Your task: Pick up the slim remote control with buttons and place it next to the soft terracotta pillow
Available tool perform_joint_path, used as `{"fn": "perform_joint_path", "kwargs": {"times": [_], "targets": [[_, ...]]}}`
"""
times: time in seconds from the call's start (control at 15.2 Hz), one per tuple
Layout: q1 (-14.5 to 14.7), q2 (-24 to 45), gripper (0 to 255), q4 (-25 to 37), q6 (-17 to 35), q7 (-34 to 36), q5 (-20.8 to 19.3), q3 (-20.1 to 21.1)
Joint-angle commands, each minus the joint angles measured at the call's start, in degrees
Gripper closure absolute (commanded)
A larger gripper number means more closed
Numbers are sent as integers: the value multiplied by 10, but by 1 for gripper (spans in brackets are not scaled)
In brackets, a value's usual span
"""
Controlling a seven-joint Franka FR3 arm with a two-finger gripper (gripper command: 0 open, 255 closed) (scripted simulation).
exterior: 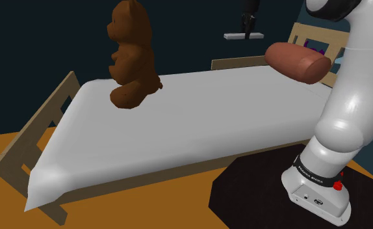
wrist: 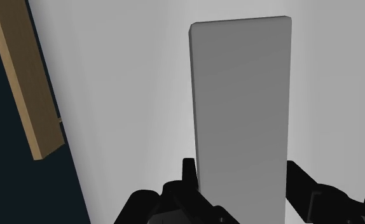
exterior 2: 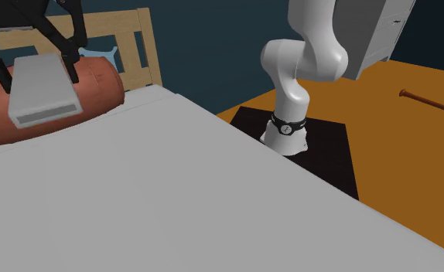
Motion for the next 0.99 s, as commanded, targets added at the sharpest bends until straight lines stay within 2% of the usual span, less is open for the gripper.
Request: {"fn": "perform_joint_path", "kwargs": {"times": [0.0, 0.66, 0.92], "targets": [[-18, 5, 255, 9, -5, -27, 5, -9], [-120, 52, 255, 67, -25, -160, 39, -50], [-112, 42, 255, 21, 11, -159, 34, -49]]}}
